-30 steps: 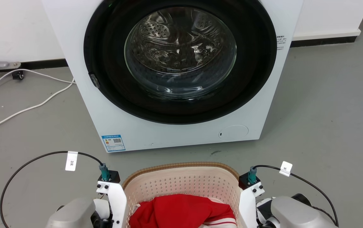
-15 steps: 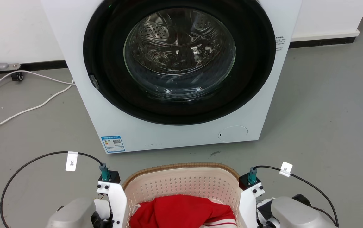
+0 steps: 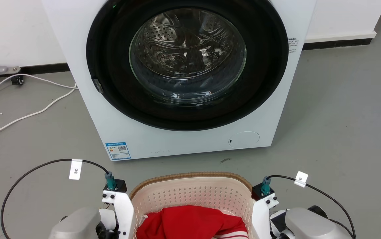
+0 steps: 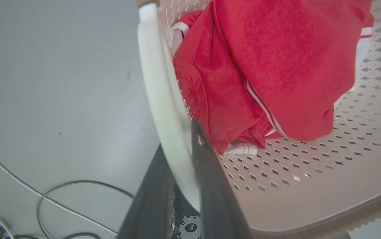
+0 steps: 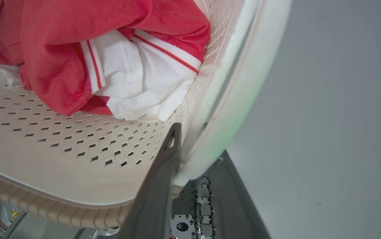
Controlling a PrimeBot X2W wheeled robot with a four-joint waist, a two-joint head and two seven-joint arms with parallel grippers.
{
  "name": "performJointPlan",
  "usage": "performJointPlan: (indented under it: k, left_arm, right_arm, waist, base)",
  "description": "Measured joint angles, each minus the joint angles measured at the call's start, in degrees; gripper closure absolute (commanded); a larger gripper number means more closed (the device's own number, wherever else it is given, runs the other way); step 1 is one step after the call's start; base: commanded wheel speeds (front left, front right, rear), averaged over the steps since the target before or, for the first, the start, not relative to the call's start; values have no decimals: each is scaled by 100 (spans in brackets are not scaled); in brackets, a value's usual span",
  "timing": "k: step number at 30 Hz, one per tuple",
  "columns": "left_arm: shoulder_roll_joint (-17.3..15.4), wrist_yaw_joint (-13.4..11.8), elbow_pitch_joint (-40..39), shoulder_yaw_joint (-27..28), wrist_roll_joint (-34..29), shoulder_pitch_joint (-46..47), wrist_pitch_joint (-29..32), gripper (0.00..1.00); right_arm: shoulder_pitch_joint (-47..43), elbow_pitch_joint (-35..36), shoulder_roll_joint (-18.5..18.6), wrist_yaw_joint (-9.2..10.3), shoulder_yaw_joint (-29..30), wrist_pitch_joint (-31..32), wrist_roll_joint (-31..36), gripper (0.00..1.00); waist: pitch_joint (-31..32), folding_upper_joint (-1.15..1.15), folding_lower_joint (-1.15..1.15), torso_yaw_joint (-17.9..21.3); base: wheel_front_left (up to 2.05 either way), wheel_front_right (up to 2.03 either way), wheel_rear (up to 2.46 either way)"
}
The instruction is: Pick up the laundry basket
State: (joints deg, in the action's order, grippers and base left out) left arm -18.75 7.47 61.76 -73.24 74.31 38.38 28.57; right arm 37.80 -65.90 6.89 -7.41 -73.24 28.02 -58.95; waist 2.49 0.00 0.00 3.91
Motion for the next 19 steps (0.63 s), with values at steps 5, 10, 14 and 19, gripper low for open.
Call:
performJointPlan:
  k: [5,10,14,19]
  left_arm:
    - [1,0,0,-2,0,0,1,100]
    - [-2,1,-1,-4,1,0,2,100]
    - [-2,1,-1,-5,8,0,7,100]
    - [-2,0,-4,-8,13,0,8,100]
  right_arm:
    - [-1,-2,-1,0,0,1,0,100]
    - [-4,-2,-5,0,0,1,-9,100]
    - [-9,-9,-8,0,-1,1,-10,100]
    - [-11,-26,-11,0,0,1,-10,100]
  waist:
    - [-7,0,0,-6]
    - [-16,0,0,-14]
    - [-19,0,0,-15]
    - [-19,0,-1,-14]
  base:
    - [0,0,0]
    - [0,0,0]
    - [0,0,0]
    - [0,0,0]
